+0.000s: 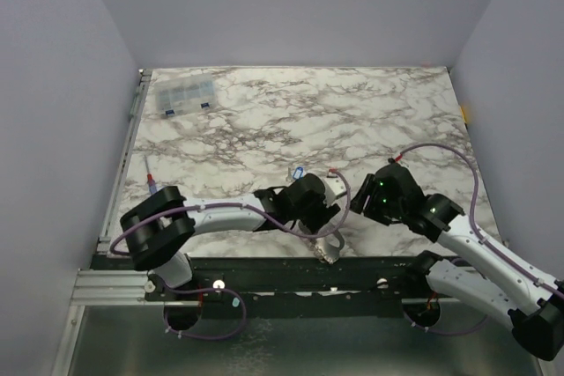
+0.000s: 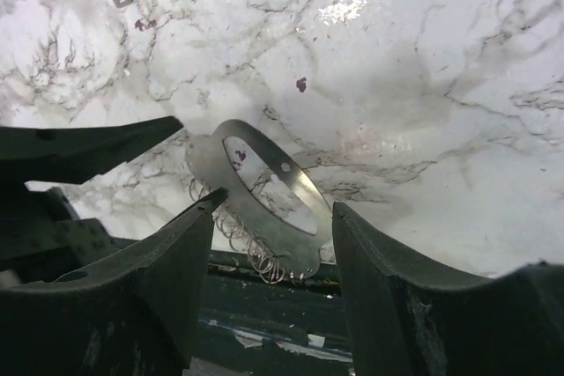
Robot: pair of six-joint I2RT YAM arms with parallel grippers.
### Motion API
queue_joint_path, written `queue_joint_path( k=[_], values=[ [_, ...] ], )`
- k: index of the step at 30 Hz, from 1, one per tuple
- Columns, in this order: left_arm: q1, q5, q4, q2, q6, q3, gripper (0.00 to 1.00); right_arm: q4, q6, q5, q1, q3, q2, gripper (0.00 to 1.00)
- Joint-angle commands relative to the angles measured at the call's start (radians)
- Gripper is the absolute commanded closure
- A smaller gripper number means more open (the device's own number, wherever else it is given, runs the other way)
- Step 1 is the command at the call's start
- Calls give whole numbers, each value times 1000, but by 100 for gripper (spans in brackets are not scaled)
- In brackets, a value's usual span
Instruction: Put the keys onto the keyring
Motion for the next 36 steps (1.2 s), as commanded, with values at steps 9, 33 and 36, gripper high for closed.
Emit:
queue_joint_path(
  k=[9, 33, 36],
  values=[
    [-10, -70, -176, 245, 201, 127, 40, 8, -47, 122, 6, 4, -100, 39],
    [191, -294, -199, 257, 28, 139, 48, 84, -111, 101, 6, 31, -20, 38],
    [191, -282, -198, 188, 14, 140, 42, 132, -153, 41, 5, 4, -2, 38]
  ],
)
